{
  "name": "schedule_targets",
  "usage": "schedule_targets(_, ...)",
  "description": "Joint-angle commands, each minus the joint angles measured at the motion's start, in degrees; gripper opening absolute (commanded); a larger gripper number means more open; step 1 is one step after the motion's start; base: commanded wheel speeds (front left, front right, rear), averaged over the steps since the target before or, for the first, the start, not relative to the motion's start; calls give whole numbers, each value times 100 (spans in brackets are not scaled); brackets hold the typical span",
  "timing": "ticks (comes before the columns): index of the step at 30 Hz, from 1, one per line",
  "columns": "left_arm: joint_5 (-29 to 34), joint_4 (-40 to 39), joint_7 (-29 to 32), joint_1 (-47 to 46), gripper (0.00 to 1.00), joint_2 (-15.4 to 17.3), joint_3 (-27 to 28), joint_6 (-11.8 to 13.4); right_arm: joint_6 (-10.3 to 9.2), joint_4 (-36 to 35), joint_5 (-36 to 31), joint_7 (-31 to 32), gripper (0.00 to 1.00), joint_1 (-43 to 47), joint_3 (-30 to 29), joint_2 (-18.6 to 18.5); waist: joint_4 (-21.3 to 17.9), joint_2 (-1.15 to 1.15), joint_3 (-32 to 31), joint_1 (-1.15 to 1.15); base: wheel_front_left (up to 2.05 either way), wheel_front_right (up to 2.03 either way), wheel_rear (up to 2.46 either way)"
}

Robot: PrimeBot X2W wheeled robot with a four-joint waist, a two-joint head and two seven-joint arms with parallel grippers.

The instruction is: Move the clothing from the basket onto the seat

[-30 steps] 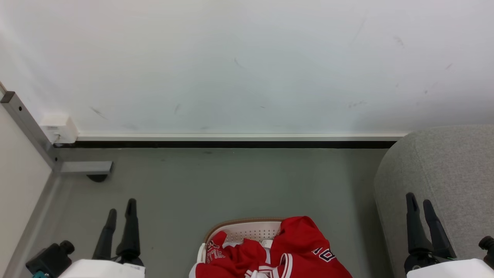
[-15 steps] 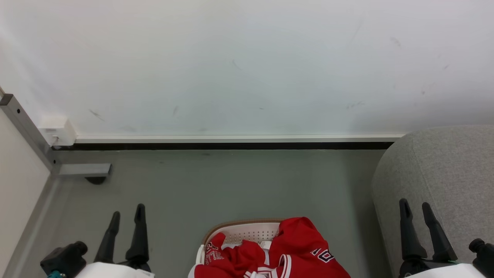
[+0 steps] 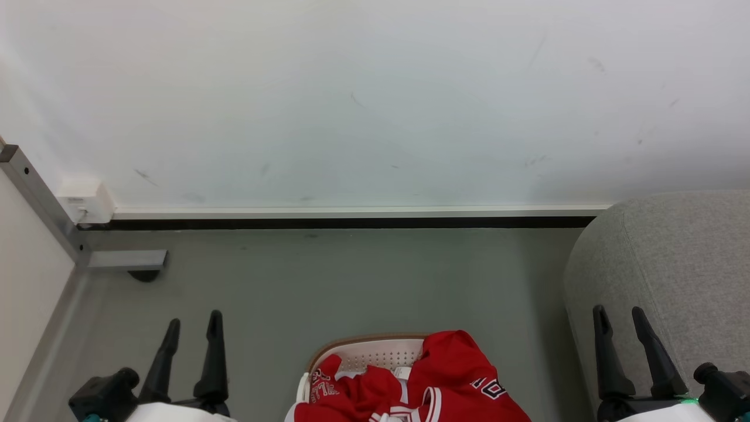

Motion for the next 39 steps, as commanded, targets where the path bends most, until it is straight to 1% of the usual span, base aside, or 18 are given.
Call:
schedule_targets(1, 174, -44, -69, 4, 100, 57, 27, -18, -9, -57, -175, -47, 100, -40, 14, -11, 1, 0, -1, 0, 0, 0, 0)
schedule_targets(26, 1356, -65, -374, 23, 100, 35, 86, -104, -12, -149, -1318, -213, 100, 7, 80, 101, -11, 0, 26, 0, 0, 0, 0)
schedule_targets(39, 1843, -124, -497, 28, 100, 24, 89, -116, -13, -208, -1806, -301, 100, 33, 93, 151, -2, 0, 2, 0, 0, 0, 0)
